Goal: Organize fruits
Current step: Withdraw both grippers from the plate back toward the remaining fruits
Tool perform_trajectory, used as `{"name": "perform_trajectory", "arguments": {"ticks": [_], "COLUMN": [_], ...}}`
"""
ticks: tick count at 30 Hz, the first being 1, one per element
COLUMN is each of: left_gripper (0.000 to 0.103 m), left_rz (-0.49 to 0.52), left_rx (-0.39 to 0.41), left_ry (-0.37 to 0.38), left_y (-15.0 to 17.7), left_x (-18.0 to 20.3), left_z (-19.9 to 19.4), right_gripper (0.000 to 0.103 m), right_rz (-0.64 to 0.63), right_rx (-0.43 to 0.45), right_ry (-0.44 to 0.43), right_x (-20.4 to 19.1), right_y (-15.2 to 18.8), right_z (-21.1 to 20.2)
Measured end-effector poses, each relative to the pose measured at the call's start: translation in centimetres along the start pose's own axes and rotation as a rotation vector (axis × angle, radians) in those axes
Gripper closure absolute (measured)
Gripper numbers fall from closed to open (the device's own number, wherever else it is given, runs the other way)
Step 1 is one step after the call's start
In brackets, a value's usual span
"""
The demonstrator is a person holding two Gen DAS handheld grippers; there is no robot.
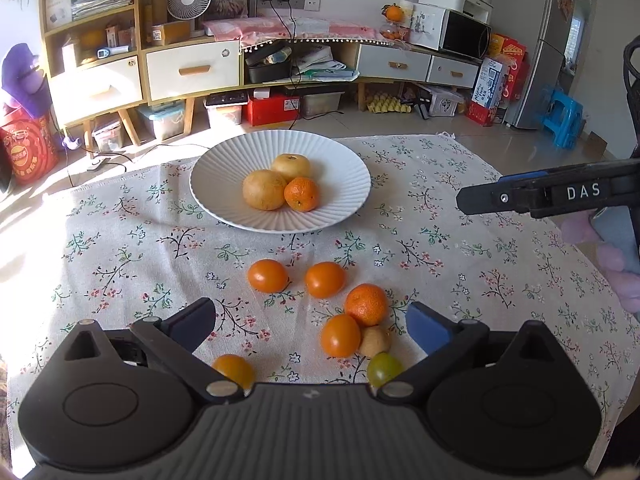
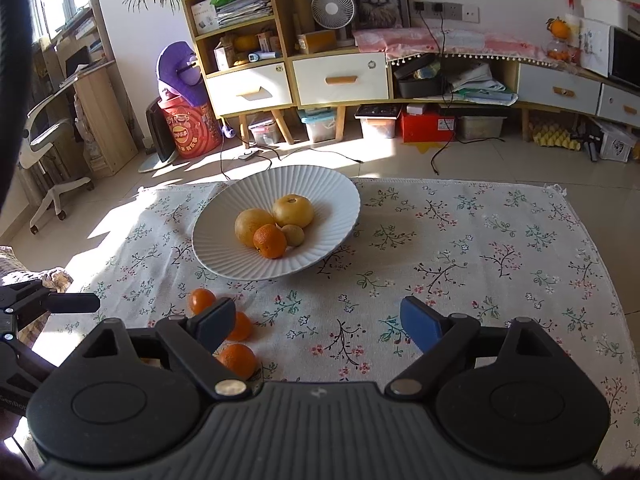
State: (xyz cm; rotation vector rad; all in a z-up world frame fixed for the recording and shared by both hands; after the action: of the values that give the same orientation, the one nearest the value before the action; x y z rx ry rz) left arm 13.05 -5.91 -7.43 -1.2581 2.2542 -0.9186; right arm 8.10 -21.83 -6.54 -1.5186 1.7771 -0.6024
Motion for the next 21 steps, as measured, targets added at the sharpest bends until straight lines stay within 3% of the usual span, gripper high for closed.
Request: {"name": "perform_trajectory", "arguments": {"ticks": [15, 21], "left_gripper": [0.008, 0.009], "left_rz": [0.073, 0.113], "left_rx": [-0.057, -0.035], "left_ry": [0.004, 0.036], "left_y": [5.2, 6.2], "left_x": [0.0, 1.3], "left_z": [-1.2, -1.5], "right_gripper": [0.012, 0.012], "right_rz": [-0.111, -0.158], "right_rx": [-0.060, -0.086], "right_ry": [-0.060, -0.098], "right_x": [-2.8, -4.8], "right_y": [3.3, 4.4], "right_z": [0.2, 0.7]}}
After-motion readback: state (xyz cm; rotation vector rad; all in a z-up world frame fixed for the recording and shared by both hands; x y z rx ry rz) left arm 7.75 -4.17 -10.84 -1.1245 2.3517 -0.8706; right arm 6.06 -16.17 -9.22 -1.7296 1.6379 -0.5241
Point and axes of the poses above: each gripper's, at about its wrist camera, not at the fingertips, and z roughly the way its jaws point, x to its right, y to its underside, the point moved 10 cm from there along z, roughly the way its jaws point, and after that the axes turned 7 degrees about -y, right-handed, at the moved point
